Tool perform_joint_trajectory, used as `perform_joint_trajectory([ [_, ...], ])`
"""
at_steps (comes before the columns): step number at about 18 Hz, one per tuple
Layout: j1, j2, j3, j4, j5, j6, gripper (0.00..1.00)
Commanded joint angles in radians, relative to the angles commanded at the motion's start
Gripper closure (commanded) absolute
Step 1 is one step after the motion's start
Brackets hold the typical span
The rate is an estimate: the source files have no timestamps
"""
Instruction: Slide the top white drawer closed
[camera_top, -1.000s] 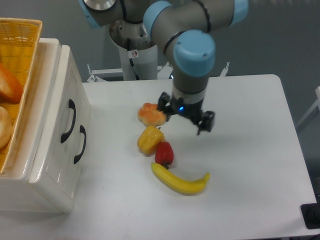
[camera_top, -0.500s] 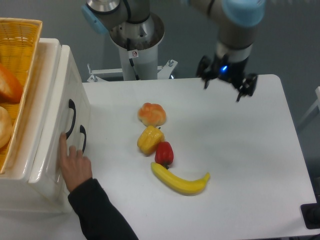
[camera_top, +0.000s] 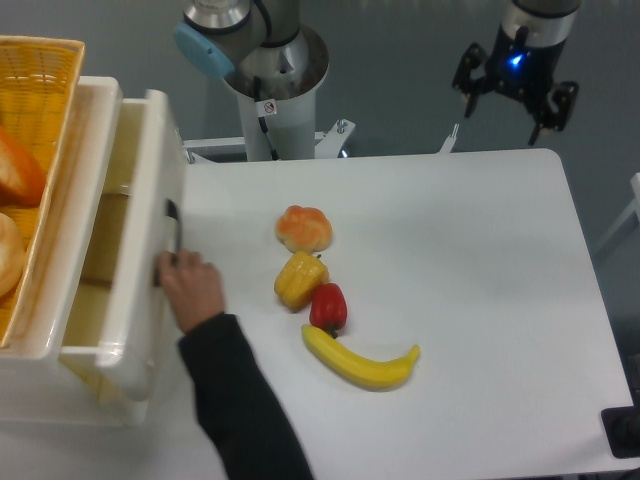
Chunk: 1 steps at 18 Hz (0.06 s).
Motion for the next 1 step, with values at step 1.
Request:
perform_joint_trajectory([
  [1,0.0,-0.002,0.005,0.0,-0.002,0.0,0.0],
])
